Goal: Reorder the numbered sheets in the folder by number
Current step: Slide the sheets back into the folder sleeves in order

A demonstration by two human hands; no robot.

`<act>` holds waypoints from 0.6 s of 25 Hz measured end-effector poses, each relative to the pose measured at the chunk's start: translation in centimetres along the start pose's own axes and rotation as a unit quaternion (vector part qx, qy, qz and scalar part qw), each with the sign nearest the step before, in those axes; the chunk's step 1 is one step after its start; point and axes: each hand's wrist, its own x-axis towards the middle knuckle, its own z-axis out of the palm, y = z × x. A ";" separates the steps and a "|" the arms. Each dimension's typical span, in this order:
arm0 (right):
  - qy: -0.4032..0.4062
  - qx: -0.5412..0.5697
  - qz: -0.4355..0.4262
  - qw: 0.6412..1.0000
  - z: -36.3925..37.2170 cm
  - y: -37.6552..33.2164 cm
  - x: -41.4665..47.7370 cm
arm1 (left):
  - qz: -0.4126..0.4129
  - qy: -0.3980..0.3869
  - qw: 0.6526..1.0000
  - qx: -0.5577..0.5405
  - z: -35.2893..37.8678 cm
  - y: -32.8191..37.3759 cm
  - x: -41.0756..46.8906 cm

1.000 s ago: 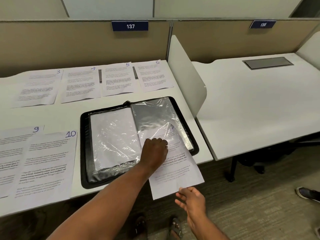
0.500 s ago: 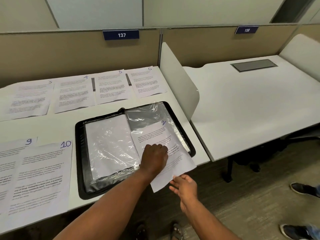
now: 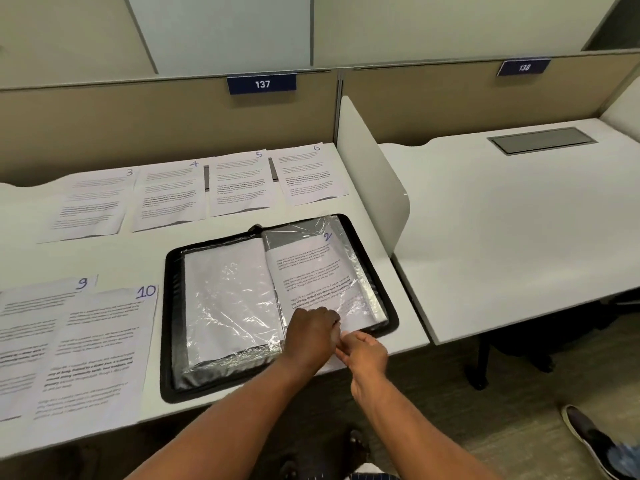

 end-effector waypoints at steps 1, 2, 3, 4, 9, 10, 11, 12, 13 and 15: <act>-0.018 -0.002 0.002 1.000 0.3 -0.3 0.4 | -0.013 -0.003 1.000 0.001 -0.3 0.4 -0.2; -0.032 -0.002 0.006 0.999 0.6 -0.7 0.6 | -0.020 -0.003 1.000 0.003 -0.6 0.7 -0.3; -0.040 -0.002 0.009 0.999 0.9 -1.2 0.9 | -0.023 0.002 1.000 0.006 -0.8 0.8 -0.3; -0.045 -0.005 0.010 0.999 1.1 -1.8 1.3 | -0.025 0.009 1.000 0.010 -1.0 0.9 -0.4; -0.099 -0.060 0.012 0.993 1.3 -3.5 2.5 | -0.087 0.036 0.996 -0.003 -1.2 2.0 -1.1; -0.116 -0.070 0.014 0.991 0.7 -3.6 2.3 | -0.107 0.049 0.993 -0.003 -1.2 2.1 -1.1; -0.129 -0.082 0.008 0.988 -0.3 -3.7 2.2 | -0.125 0.060 0.990 -0.004 -1.2 2.3 -1.2; -0.129 -0.096 -0.009 0.987 -1.4 -3.8 2.0 | -0.138 0.072 0.988 -0.006 -1.2 2.4 -1.4; -0.116 -0.116 -0.040 0.986 -2.4 -4.0 1.9 | -0.152 0.081 0.985 -0.010 -1.2 2.4 -1.7; -0.070 -0.157 -0.110 0.979 -3.6 -4.4 2.2 | -0.186 0.092 0.978 -0.023 -1.2 2.6 -2.0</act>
